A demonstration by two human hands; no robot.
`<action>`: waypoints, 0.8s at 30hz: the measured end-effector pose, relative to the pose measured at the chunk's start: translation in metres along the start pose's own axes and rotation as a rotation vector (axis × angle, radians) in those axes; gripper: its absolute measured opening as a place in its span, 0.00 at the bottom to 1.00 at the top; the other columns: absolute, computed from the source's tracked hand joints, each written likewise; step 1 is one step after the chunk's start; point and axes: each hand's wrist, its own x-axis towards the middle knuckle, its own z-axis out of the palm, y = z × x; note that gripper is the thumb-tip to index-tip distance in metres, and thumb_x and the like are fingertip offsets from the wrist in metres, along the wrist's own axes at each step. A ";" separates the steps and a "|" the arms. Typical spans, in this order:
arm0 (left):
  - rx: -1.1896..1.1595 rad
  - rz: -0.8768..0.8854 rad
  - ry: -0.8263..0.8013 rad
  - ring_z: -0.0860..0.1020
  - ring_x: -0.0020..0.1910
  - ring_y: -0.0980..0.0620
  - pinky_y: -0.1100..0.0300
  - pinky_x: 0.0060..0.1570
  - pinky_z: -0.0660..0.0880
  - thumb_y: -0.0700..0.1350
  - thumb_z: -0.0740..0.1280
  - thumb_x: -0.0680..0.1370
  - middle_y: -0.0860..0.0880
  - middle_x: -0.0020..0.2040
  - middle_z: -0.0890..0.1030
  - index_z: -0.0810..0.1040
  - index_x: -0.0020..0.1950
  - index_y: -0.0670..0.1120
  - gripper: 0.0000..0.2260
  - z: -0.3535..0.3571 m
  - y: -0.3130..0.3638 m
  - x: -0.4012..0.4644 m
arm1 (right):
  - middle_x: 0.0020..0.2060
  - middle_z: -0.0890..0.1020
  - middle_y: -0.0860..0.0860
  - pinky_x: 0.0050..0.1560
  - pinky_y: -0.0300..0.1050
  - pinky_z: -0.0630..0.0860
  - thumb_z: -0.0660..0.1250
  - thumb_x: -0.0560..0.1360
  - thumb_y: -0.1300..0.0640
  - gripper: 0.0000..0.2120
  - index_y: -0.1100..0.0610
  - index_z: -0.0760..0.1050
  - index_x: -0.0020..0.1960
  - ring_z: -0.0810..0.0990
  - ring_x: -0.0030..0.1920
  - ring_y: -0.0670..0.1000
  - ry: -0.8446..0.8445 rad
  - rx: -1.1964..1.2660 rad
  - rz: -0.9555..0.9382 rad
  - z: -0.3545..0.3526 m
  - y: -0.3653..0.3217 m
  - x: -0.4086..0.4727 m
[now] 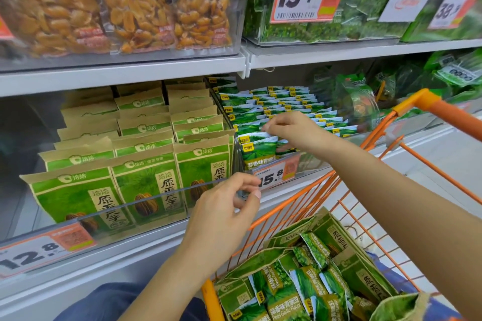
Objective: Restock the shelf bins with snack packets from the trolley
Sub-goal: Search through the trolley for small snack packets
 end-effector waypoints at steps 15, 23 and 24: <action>0.081 0.013 -0.035 0.77 0.43 0.66 0.67 0.40 0.74 0.52 0.63 0.79 0.70 0.46 0.78 0.76 0.53 0.62 0.06 0.000 -0.003 0.003 | 0.33 0.76 0.50 0.29 0.31 0.73 0.67 0.77 0.63 0.05 0.56 0.75 0.43 0.75 0.33 0.44 0.043 0.091 -0.052 -0.001 0.000 0.016; 0.107 0.032 -0.048 0.78 0.43 0.65 0.64 0.41 0.75 0.52 0.62 0.79 0.68 0.47 0.78 0.77 0.53 0.61 0.06 0.001 -0.002 0.003 | 0.33 0.78 0.50 0.33 0.32 0.76 0.70 0.75 0.63 0.07 0.54 0.77 0.40 0.78 0.35 0.45 -0.041 -0.028 -0.081 -0.003 -0.002 0.027; 0.108 0.033 -0.051 0.78 0.43 0.65 0.64 0.41 0.75 0.52 0.62 0.79 0.68 0.47 0.78 0.77 0.53 0.61 0.06 0.001 -0.002 0.003 | 0.34 0.78 0.50 0.33 0.32 0.76 0.70 0.75 0.63 0.06 0.55 0.77 0.41 0.78 0.34 0.45 -0.052 -0.050 -0.080 -0.003 -0.003 0.028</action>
